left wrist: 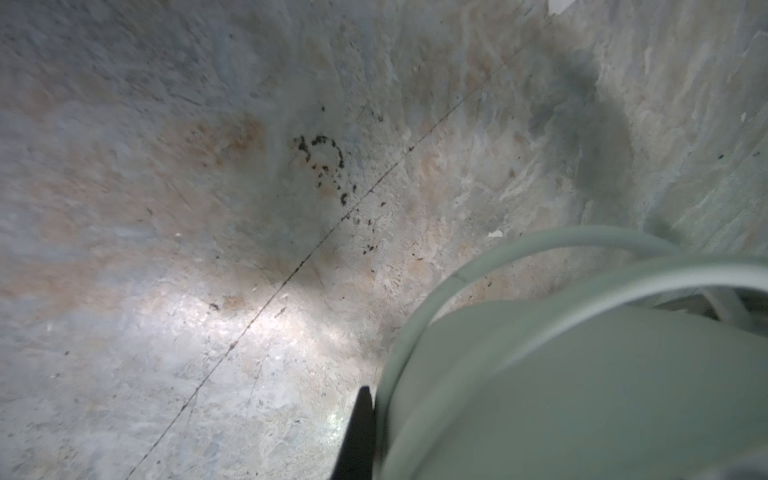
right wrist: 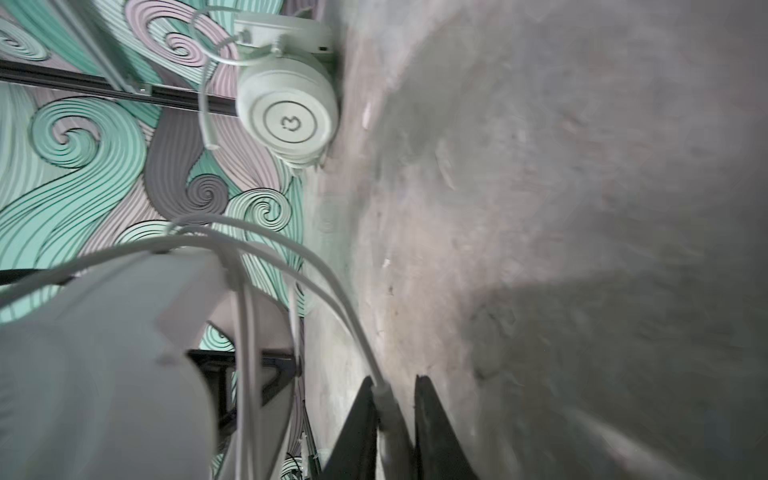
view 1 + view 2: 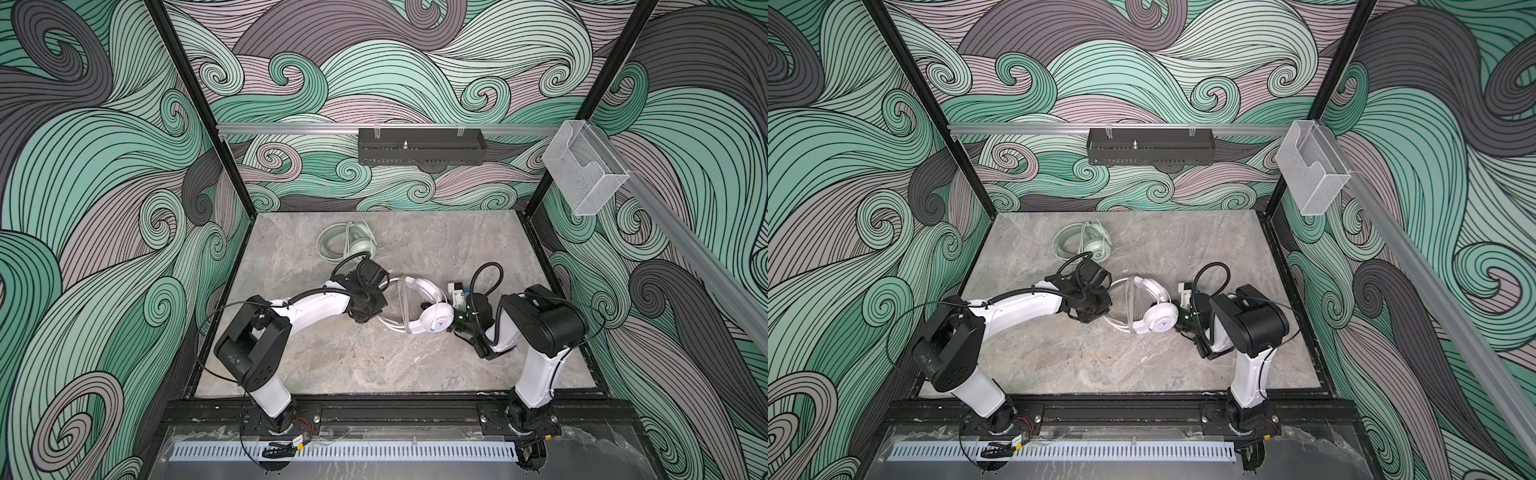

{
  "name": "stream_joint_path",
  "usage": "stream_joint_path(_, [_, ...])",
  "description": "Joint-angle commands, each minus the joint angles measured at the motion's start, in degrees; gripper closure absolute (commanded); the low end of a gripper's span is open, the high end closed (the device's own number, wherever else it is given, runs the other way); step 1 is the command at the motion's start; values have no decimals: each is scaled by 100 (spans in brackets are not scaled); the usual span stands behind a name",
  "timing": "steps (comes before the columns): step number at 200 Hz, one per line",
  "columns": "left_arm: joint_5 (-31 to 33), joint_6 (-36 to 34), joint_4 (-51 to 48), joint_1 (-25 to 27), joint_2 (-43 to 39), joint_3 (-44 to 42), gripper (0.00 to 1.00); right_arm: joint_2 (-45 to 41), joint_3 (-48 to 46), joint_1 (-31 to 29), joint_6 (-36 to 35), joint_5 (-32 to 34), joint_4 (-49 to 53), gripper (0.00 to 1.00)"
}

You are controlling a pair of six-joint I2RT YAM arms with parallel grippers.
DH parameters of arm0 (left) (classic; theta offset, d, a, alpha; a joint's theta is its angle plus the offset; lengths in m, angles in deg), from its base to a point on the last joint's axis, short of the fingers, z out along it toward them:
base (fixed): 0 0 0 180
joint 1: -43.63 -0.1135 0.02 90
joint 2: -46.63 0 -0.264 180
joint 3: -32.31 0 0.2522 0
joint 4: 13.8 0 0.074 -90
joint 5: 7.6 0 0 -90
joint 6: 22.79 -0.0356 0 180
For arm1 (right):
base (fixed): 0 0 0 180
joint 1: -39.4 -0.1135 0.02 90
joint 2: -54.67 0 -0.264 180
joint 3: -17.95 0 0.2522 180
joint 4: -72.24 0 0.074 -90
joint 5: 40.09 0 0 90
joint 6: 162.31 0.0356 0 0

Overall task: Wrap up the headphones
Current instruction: 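Set the wrapped white headset on the table with both grippers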

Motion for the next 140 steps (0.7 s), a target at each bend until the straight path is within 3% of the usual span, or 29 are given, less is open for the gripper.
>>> stream_joint_path(1, [946,888,657,-236,-194,77,100,-208,-165,-79,-241,-81,536,76])
stream_joint_path(79, [992,1010,610,-270,121,-144,100,86,-295,-20,-196,-123,594,72])
stream_joint_path(140, [983,728,532,-490,126,-579,100,-1021,-246,314,-1112,158,2795,59])
